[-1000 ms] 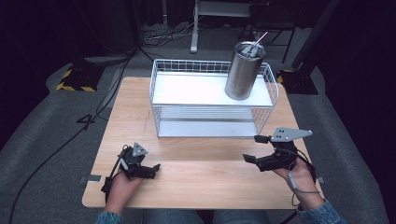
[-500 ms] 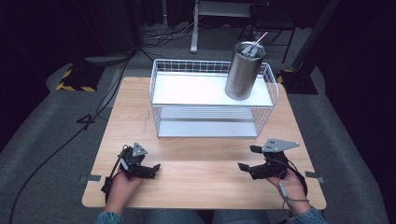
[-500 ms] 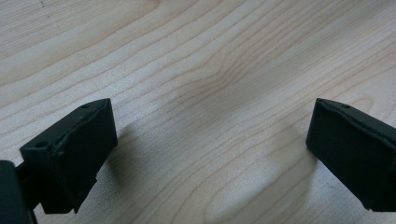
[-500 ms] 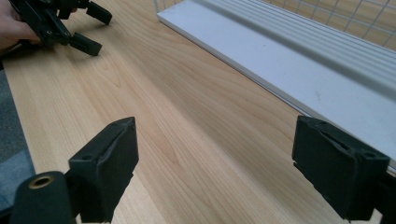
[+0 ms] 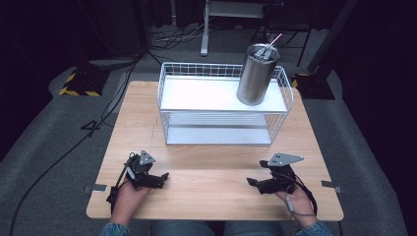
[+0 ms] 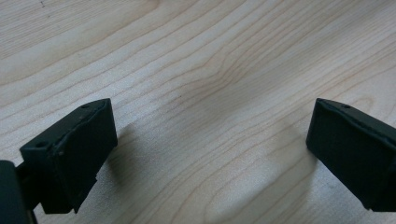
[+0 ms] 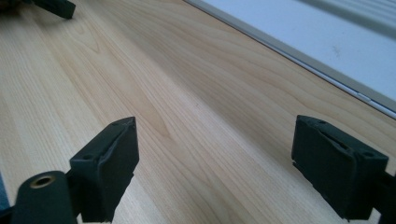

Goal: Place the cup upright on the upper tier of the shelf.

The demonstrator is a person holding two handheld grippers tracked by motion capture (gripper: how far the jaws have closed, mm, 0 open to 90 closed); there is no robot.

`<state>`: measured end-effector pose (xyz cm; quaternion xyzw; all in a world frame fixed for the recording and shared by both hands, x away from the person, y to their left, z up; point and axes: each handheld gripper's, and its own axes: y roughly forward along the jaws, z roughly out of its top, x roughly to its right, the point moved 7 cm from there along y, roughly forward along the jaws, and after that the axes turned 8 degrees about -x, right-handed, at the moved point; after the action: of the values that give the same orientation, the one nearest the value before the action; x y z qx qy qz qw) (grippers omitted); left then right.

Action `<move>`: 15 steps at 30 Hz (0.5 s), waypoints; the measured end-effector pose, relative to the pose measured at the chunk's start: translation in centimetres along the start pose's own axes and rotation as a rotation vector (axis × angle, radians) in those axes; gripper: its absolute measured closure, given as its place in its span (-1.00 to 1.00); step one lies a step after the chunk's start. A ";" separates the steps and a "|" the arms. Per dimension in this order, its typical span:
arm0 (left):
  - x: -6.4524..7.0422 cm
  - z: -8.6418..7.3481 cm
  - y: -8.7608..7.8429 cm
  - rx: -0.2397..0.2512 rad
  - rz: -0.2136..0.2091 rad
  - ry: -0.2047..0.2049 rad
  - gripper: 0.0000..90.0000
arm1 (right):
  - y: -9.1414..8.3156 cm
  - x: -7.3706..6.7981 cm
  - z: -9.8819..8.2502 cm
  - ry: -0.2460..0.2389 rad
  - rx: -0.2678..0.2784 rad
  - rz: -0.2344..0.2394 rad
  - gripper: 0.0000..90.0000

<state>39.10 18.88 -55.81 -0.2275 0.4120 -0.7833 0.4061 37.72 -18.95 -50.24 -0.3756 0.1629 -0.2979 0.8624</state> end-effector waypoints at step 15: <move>0.0 0.0 0.0 0.000 0.000 0.000 -0.95 | 1.8 0.4 -1.7 -0.011 -0.039 -0.062 -0.65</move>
<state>39.10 18.88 -55.81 -0.2276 0.4120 -0.7833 0.4062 37.82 -19.18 -52.74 -0.3988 0.1520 -0.3190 0.8462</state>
